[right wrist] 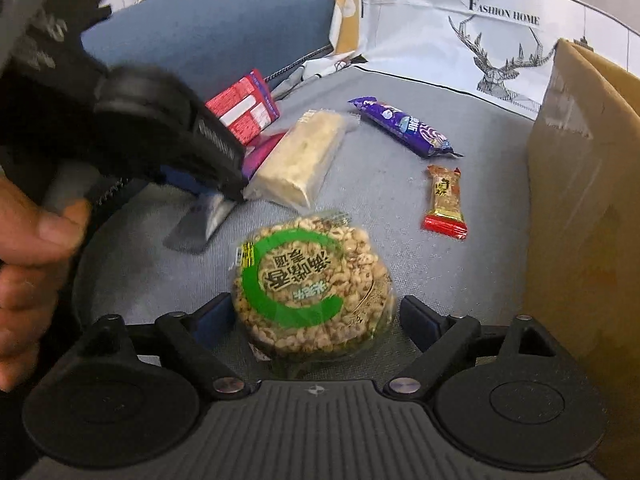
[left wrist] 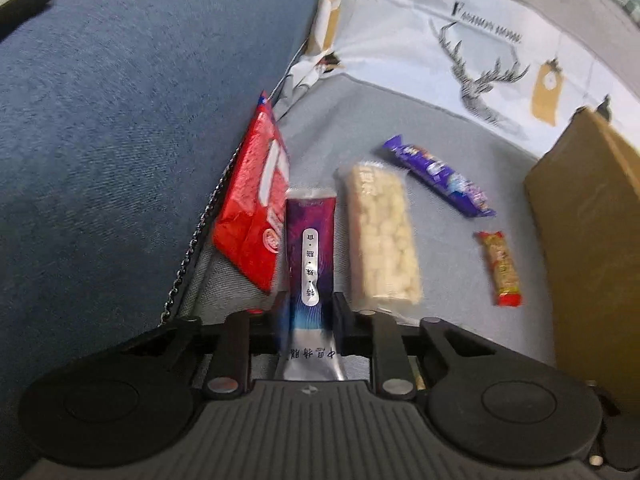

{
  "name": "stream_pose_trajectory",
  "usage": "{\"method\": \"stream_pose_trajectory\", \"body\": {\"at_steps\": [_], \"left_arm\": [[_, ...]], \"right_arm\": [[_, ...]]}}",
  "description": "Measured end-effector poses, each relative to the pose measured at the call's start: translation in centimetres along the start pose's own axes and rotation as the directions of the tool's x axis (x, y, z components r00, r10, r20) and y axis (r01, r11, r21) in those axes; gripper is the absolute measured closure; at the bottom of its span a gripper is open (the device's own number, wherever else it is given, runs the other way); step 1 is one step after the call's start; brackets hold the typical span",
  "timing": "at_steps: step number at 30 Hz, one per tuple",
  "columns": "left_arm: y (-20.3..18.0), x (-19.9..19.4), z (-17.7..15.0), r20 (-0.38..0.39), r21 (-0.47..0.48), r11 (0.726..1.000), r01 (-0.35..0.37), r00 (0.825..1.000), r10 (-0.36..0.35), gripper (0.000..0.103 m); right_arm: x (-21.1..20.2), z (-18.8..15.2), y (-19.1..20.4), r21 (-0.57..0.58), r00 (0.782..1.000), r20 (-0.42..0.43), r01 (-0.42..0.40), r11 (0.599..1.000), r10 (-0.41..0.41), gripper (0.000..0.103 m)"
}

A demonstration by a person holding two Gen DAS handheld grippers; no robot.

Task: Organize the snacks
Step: 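Grasp the clear puffed-snack bag with the right tool while the left tool grasps the purple tube, then close both tools firmly on the snack bag and the purple tube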

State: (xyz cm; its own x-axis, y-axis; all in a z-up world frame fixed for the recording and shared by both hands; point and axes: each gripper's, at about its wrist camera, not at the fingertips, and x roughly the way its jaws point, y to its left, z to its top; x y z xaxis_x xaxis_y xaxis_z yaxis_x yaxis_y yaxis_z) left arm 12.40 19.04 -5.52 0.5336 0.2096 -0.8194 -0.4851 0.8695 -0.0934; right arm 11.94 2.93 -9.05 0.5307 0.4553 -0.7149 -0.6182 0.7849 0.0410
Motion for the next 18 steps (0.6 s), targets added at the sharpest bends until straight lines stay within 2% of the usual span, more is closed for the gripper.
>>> {"method": "stream_pose_trajectory", "body": {"at_steps": [3,7,10,15,18], "left_arm": [[0.6,-1.4,-0.2,0.046,-0.025,0.997,0.076,0.996,-0.075,0.084],[1.3,-3.6,-0.9,0.11,-0.037,0.986,0.162,0.981,-0.157,0.085],[1.4,-5.0,-1.4,0.111,-0.038,0.979,0.199,0.975,-0.194,0.085],[1.2,-4.4,-2.1,-0.034,-0.032,0.977,0.212,0.976,-0.213,0.085],[0.7,-3.2,-2.4,-0.148,-0.016,0.973,0.23,0.962,-0.229,0.085]], "right_arm": [[-0.3,-0.4,0.5,-0.045,1.0,0.023,0.012,0.999,-0.011,0.021],[-1.2,-0.8,0.9,-0.068,0.999,0.043,0.029,0.997,-0.027,0.021],[-2.4,-1.1,1.4,-0.086,0.998,0.053,0.036,0.996,-0.031,0.021],[-3.5,-1.9,1.8,-0.115,0.999,0.026,0.039,0.993,-0.036,0.021],[-3.7,-2.2,1.8,-0.125,0.999,0.005,0.047,0.991,-0.046,0.021]]}}
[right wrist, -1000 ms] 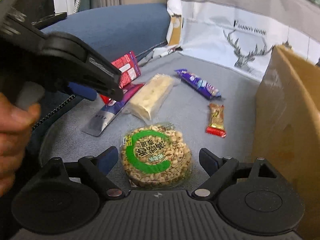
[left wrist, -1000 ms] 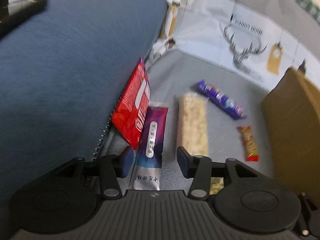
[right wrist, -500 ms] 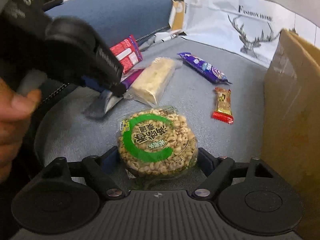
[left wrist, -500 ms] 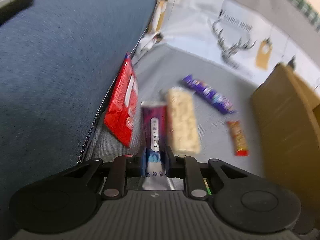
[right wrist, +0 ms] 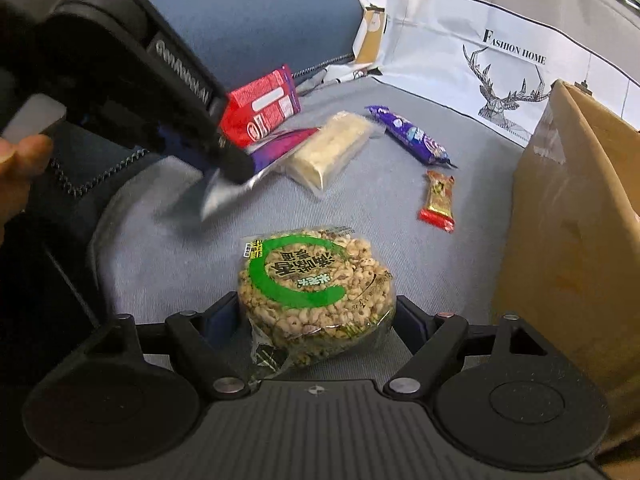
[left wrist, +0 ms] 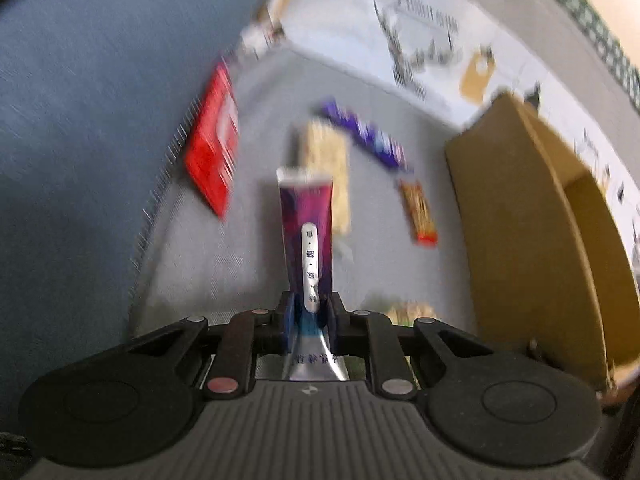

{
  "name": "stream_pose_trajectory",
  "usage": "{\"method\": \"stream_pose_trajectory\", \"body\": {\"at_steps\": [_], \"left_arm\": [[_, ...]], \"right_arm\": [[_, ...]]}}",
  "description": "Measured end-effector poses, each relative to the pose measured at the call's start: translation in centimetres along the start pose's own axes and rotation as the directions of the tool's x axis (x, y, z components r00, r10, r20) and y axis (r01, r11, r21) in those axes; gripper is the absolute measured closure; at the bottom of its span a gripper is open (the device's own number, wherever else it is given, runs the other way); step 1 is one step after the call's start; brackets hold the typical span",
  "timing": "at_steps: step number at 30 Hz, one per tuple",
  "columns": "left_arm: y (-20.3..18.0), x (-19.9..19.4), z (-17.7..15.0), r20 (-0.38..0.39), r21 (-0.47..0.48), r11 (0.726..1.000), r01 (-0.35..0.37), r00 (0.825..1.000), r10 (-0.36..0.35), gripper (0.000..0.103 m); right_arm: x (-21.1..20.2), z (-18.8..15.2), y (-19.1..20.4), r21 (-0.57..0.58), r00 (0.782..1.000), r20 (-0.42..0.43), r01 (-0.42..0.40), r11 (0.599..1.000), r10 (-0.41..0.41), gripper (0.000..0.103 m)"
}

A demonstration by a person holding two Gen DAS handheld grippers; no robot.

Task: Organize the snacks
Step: 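Close both tools firmly on the snack bag and the purple tube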

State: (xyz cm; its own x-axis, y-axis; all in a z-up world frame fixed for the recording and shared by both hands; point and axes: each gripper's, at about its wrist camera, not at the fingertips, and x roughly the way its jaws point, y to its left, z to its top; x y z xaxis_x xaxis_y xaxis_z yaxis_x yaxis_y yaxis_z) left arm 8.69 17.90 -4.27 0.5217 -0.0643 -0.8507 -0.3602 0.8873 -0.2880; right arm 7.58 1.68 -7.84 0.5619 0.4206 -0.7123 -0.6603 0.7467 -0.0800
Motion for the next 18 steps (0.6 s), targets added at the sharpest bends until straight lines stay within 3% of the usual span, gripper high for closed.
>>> {"method": "stream_pose_trajectory", "body": {"at_steps": [2,4,7,13,18], "left_arm": [[0.2,0.4,0.0,-0.011,-0.014,1.0,-0.02,1.0,0.02,0.083],[0.4,0.7,0.1,-0.006,-0.044,0.998,-0.034,0.999,0.034,0.068],[0.7,0.8,0.2,0.017,-0.071,0.997,-0.024,1.0,0.025,0.062],[-0.3,1.7,0.7,0.026,-0.011,0.999,-0.039,0.999,0.039,0.06],[-0.2,2.5,1.0,0.011,-0.02,0.998,-0.051,0.999,0.052,0.06]], "right_arm": [[0.1,0.1,-0.2,0.013,1.0,-0.018,-0.007,1.0,0.007,0.021],[0.3,0.3,-0.4,0.039,0.999,-0.037,-0.013,0.999,0.015,0.02],[0.4,0.5,-0.5,0.065,0.999,-0.03,-0.023,0.998,0.025,0.02],[1.2,0.2,-0.6,0.07,0.999,-0.035,-0.033,0.997,0.036,0.02],[1.5,0.6,-0.6,0.083,0.999,-0.014,-0.036,0.996,0.038,0.02]]}}
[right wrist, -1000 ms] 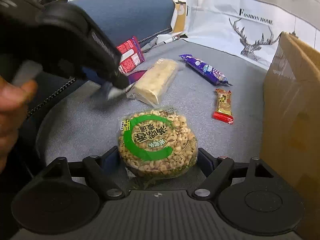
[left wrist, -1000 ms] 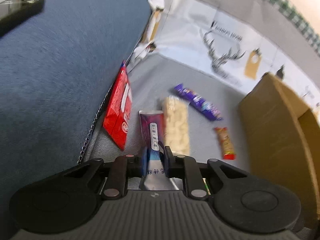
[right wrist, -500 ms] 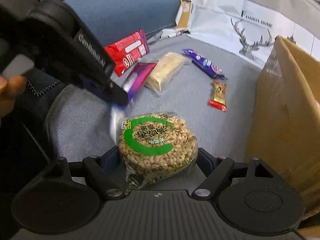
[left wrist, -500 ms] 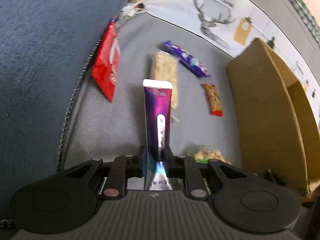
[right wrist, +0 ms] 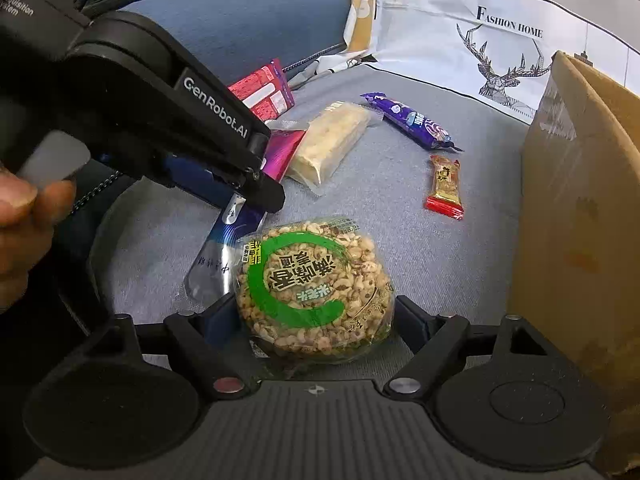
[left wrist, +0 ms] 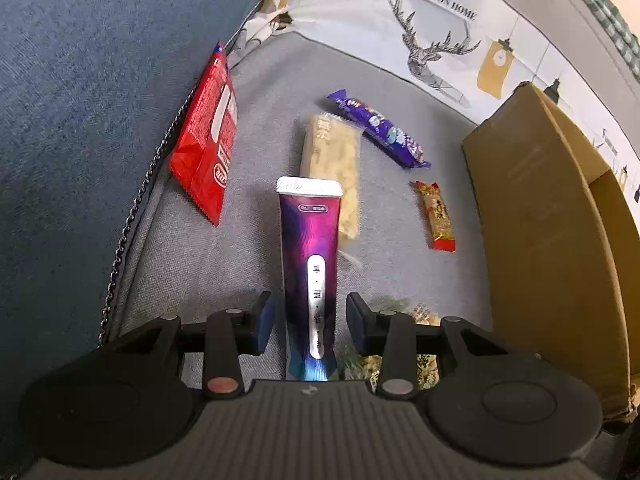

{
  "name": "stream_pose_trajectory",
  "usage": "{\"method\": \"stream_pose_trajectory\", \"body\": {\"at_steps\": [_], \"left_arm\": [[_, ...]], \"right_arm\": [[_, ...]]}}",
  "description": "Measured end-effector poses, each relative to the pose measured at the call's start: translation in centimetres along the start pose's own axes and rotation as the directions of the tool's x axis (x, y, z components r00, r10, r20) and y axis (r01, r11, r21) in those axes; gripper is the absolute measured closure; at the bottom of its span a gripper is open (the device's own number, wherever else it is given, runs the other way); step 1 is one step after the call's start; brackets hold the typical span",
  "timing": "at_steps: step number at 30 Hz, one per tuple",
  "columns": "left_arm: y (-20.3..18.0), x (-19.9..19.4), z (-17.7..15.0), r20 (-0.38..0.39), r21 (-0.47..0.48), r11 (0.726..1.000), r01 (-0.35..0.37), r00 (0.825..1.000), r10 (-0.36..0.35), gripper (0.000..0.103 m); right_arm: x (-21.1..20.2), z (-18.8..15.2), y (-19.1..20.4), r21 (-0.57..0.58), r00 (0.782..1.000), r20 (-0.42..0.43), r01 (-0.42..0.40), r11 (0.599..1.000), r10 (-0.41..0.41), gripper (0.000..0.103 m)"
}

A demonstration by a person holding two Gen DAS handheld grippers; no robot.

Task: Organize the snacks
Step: 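Close both tools firmly on the snack bag and the purple tube, then lift the snack bag with the right tool while the left tool lifts the purple tube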

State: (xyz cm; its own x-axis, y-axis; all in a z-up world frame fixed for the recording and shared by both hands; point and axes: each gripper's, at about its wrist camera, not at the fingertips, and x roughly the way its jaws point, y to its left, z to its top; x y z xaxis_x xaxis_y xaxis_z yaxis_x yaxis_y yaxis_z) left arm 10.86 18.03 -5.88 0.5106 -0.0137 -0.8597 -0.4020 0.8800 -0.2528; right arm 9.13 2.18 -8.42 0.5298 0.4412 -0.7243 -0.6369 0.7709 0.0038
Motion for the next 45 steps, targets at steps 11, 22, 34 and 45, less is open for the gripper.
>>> {"method": "stream_pose_trajectory", "body": {"at_steps": [11,22,34,45], "left_arm": [[-1.2,0.8,0.2,0.008,0.06,0.998,-0.034,0.999,0.034,0.062],[-1.7,0.9,0.0,0.011,0.09,0.996,-0.027,1.0,0.027,0.078],[-1.6,-2.3,-0.7,0.15,0.1,0.993,0.066,0.985,-0.081,0.08],[-0.3,-5.2,-1.3,0.277,0.055,0.979,0.195,0.939,-0.203,0.081]], "right_arm": [[0.3,0.2,-0.2,0.009,1.0,0.005,0.0,1.0,-0.001,0.02],[0.2,0.2,-0.1,-0.004,1.0,0.01,0.012,1.0,-0.012,0.021],[-1.7,-0.1,-0.1,-0.002,0.996,0.079,0.044,0.999,-0.044,0.023],[-5.5,0.7,-0.3,-0.015,0.983,0.18,0.041,0.999,-0.038,0.024]]}}
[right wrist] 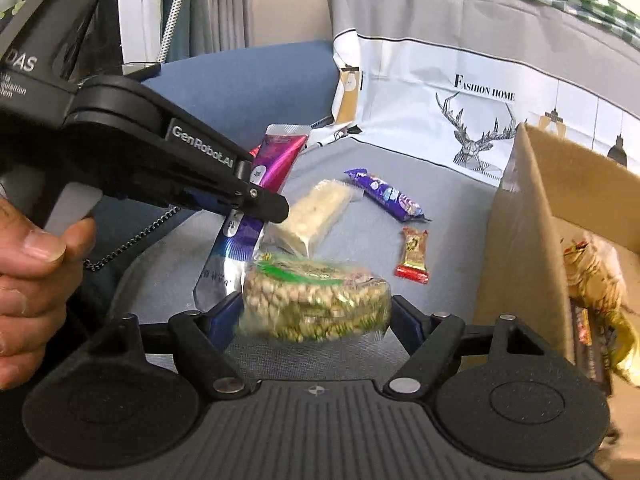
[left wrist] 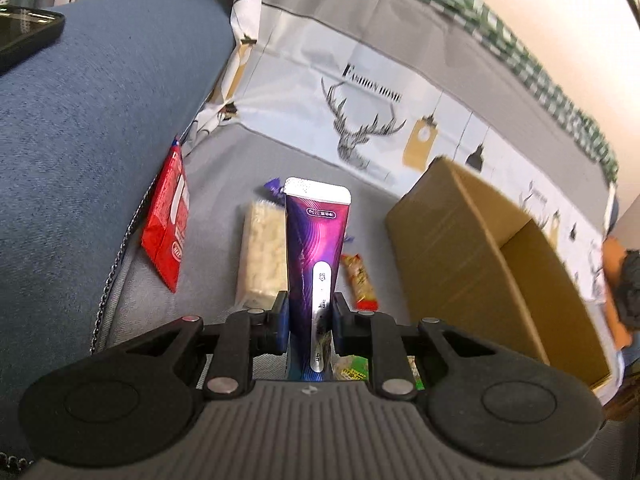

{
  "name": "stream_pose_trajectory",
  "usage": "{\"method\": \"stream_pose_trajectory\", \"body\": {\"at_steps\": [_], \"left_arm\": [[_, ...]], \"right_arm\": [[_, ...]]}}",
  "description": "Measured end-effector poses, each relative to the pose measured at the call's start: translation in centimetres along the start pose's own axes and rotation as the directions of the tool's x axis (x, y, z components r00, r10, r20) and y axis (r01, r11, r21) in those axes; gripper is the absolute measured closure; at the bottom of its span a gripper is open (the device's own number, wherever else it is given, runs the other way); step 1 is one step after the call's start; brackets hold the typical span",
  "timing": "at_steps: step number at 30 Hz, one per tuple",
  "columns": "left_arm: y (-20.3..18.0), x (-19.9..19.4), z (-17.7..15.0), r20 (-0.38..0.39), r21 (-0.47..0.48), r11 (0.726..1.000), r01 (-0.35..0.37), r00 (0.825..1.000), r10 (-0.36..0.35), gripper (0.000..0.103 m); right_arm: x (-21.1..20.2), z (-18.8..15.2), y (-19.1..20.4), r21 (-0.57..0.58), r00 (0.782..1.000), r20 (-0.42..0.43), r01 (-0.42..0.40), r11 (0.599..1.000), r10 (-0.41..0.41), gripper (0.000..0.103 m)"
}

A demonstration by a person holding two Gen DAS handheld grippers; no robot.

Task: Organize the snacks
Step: 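Lift the snack bag with the right tool while the left tool lifts the purple tube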

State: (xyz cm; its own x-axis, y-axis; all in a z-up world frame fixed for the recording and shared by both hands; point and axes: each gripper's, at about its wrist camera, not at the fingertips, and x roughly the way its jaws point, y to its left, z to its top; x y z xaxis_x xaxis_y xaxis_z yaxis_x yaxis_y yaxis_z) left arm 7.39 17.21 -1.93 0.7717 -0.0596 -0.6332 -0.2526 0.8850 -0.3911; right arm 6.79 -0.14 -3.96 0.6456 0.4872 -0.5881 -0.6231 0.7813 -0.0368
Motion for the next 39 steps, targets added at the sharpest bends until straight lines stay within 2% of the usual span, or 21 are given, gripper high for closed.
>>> {"method": "stream_pose_trajectory", "body": {"at_steps": [4,7,11,14,15,16,17,18,23,24,25,29,31,39], "left_arm": [[0.2,-0.4,0.1,0.026,-0.016,0.999,0.027,0.999,-0.027,0.081],[0.4,-0.6,0.2,0.035,-0.03,0.999,0.041,0.999,-0.04,0.081],[0.6,-0.3,0.4,0.029,-0.041,0.998,0.038,0.999,-0.037,0.081],[0.7,0.0,0.4,0.024,-0.037,0.999,0.033,0.999,-0.032,0.081],[0.8,0.0,0.4,0.024,-0.038,0.999,0.03,0.999,-0.029,0.081],[0.9,0.0,0.5,0.025,-0.042,0.999,0.028,0.999,-0.027,0.081],[1.0,0.1,0.5,0.024,-0.048,0.998,0.029,0.999,-0.028,0.081],[1.1,0.1,0.5,0.023,-0.052,0.998,0.032,0.999,-0.031,0.081],[1.0,0.8,0.6,-0.006,-0.039,0.999,0.006,1.0,-0.007,0.081],[0.8,0.9,0.6,-0.011,-0.034,0.999,-0.004,1.0,0.003,0.081],[0.7,1.0,0.5,-0.016,-0.029,0.999,-0.014,1.0,0.014,0.081],[0.4,1.4,0.4,-0.028,-0.012,0.999,-0.05,0.998,0.05,0.081],[0.3,1.5,0.3,-0.037,-0.006,0.998,-0.057,0.998,0.057,0.081],[0.6,2.2,0.3,-0.068,-0.001,0.997,-0.083,0.994,0.083,0.081]], "right_arm": [[-1.9,1.6,-0.3,-0.043,1.0,-0.001,0.006,0.999,-0.007,0.024],[-3.3,2.0,-0.4,-0.04,0.999,0.04,0.012,0.999,-0.01,0.024],[-3.2,0.3,-0.1,-0.01,0.999,0.053,0.006,1.0,-0.006,0.024],[-2.1,-0.7,0.7,-0.062,1.0,0.022,0.006,0.998,-0.005,0.025],[-1.9,-0.9,1.0,-0.079,1.0,0.022,0.005,0.997,-0.003,0.028],[-1.8,-1.0,1.1,-0.093,1.0,0.025,0.001,0.996,0.001,0.059],[-1.5,-1.0,1.0,-0.1,1.0,0.019,0.001,0.995,0.001,0.075],[-1.3,-1.1,0.9,-0.097,1.0,0.01,0.002,0.995,-0.001,0.076],[-0.6,-1.0,0.0,-0.039,1.0,-0.004,-0.015,0.999,0.014,0.072],[-0.4,-0.9,-0.1,-0.034,1.0,-0.004,-0.012,0.999,0.012,0.069],[-0.2,-0.9,-0.1,-0.029,1.0,-0.007,-0.016,0.999,0.016,0.058],[0.7,-1.1,-0.1,-0.02,0.999,-0.013,-0.03,0.999,0.03,0.04],[1.1,-1.1,0.0,-0.023,1.0,-0.012,-0.028,0.999,0.028,0.028],[3.5,-0.6,-0.4,0.039,0.998,-0.036,-0.042,0.998,0.044,0.015]]}}
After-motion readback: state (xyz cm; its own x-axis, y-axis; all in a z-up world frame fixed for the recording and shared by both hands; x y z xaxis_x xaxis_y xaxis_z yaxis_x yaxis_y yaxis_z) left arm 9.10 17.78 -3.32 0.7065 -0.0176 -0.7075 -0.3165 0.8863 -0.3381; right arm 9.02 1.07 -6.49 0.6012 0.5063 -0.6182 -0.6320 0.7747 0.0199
